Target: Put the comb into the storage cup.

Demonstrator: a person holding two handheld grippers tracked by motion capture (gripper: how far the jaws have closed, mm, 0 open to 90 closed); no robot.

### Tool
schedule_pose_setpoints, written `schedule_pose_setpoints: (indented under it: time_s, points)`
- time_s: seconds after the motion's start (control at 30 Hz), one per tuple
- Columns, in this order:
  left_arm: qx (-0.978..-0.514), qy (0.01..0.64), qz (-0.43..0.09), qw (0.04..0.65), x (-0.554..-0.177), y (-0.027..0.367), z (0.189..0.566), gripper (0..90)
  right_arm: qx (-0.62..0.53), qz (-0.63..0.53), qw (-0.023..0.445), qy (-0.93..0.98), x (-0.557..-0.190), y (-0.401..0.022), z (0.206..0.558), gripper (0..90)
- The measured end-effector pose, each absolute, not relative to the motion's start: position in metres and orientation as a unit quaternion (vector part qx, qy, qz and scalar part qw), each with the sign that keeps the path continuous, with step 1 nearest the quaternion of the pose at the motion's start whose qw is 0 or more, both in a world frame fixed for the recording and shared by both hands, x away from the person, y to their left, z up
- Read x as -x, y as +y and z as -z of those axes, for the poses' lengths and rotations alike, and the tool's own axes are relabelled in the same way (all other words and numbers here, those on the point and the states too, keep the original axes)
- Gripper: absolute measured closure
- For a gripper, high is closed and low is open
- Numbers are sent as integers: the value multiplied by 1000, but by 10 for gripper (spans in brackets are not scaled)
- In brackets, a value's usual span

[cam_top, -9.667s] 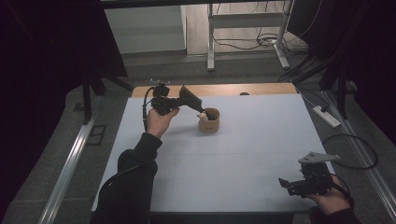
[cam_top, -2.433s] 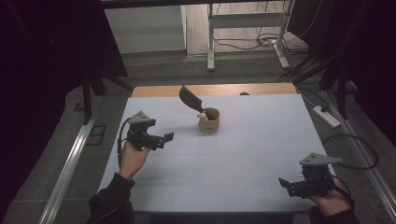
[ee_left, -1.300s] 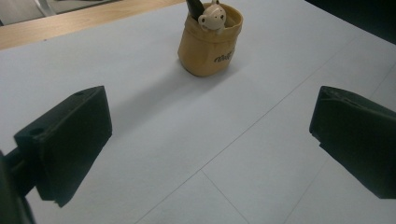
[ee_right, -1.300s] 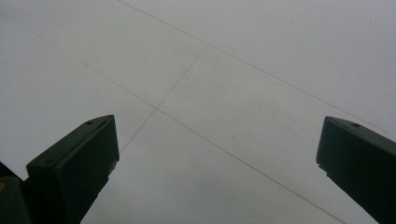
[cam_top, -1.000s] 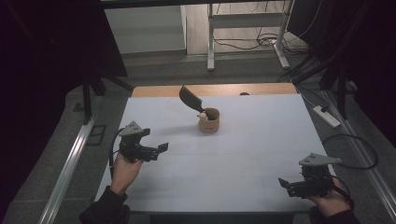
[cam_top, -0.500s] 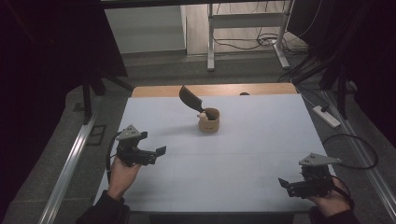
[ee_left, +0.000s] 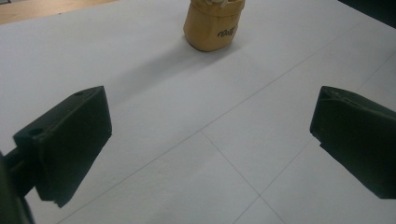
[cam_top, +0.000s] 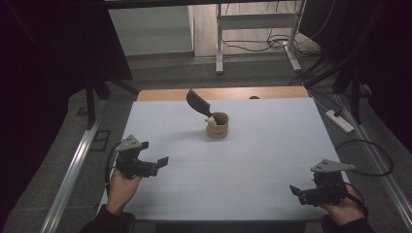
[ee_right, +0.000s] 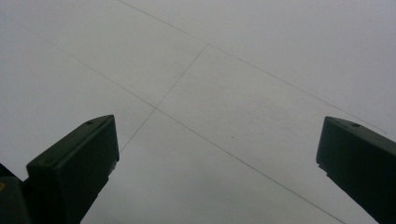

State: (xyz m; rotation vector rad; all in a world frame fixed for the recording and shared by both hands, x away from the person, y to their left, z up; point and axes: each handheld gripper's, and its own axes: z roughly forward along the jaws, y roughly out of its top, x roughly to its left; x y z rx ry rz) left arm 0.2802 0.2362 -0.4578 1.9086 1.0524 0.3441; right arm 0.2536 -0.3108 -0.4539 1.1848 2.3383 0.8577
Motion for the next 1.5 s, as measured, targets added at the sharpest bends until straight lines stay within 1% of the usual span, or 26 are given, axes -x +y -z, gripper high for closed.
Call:
schedule_pose_setpoints:
  time_s: [1.5]
  points:
    - [-759,466,-147,429,-226,271,472,0,-423,-304,192,832,-254,-311,454,0]
